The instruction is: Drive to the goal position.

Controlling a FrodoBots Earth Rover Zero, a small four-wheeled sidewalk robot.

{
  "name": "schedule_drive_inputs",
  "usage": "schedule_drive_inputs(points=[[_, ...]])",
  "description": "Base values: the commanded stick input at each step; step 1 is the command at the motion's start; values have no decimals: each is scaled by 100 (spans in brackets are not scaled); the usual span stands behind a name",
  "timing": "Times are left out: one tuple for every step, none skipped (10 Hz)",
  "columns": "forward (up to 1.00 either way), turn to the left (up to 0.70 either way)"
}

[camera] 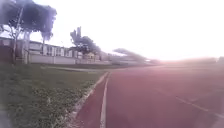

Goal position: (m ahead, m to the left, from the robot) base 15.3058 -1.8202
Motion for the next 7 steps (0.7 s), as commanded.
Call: schedule_drive_inputs(points=[[70,-4],[70,-16],[70,-28],[70,-29],[70,-17],[70,-4],[70,0]])
